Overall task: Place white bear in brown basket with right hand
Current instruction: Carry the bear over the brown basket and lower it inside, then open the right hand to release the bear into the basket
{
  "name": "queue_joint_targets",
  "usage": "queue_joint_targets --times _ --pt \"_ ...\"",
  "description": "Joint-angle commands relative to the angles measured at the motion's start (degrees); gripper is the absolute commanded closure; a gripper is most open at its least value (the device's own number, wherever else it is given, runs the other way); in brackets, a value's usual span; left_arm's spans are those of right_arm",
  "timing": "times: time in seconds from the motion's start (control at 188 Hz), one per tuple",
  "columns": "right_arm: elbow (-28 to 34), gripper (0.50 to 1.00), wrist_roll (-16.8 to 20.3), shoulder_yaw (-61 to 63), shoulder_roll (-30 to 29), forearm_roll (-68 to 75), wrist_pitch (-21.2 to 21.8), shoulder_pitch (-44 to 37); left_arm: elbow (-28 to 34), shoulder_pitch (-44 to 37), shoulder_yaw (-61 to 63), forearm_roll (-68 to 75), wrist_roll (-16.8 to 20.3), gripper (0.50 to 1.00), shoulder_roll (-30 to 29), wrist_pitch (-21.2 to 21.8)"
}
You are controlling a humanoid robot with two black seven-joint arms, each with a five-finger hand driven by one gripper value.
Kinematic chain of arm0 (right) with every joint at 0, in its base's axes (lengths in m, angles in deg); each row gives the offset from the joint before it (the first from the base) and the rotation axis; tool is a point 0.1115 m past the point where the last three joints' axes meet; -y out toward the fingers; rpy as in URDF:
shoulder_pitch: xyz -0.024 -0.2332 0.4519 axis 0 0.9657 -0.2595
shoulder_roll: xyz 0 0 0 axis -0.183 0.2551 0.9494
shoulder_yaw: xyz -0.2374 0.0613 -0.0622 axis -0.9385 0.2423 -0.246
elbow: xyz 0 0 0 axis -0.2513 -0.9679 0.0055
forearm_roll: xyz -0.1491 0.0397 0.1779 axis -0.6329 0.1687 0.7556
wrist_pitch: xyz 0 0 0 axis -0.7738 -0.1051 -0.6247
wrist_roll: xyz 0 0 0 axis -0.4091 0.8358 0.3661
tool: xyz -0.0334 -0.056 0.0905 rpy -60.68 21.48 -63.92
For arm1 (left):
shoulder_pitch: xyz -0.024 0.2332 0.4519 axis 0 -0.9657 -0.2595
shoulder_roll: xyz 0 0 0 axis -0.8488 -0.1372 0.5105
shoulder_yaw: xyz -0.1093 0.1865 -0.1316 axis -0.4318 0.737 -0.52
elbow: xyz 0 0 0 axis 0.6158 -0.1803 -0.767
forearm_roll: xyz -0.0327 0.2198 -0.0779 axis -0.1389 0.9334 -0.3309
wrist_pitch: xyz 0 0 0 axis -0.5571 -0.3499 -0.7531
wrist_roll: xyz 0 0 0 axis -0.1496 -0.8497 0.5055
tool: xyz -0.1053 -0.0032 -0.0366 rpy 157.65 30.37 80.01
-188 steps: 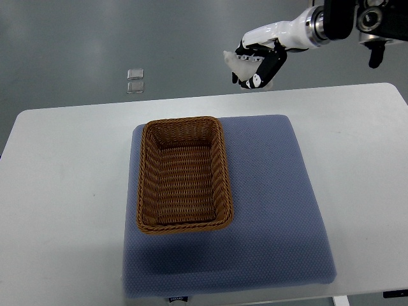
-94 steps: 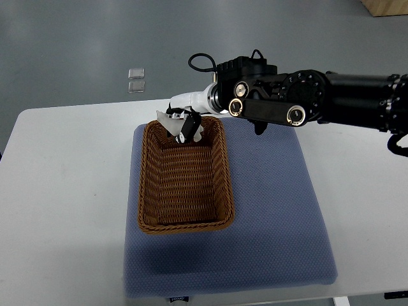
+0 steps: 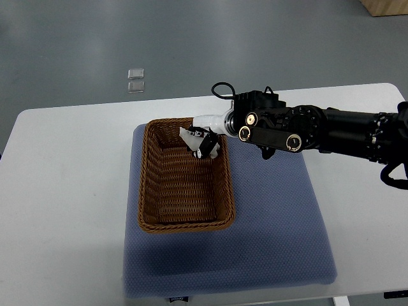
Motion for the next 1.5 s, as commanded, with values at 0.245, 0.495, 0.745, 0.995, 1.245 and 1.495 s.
queue_joint_targets --times 0.245,0.495,0.745,0.995,1.245,1.495 --pt "0.0 1.000 -1.3 3.6 0.0 0.7 -0.2 0.4 0.0 0.0 0.0 0.0 0.0 0.500 0.0 0.0" --pt "0.1 1.000 -2.7 3.9 0.0 1.0 -0.8 1.9 -0.1 0.0 0.0 0.0 0.0 0.500 0.0 0.0" --pt "1.0 0.961 -5.4 5.8 0.0 1.0 -0.9 5.6 -0.1 0.0 0.1 0.1 -0.1 0.500 0.0 0.0" --pt "1.7 0.757 -5.8 6.3 0.0 1.0 -0.8 7.2 -0.1 0.0 0.1 0.1 -0.1 0.500 0.0 0.0" --pt "1.7 0.675 -5.8 6.4 0.0 1.0 -0.7 7.2 -0.1 0.0 0.1 0.1 -0.1 0.500 0.0 0.0" --pt "1.7 0.603 -5.8 6.8 0.0 1.0 -0.3 6.5 -0.1 0.0 0.1 0.1 -0.1 0.500 0.0 0.0"
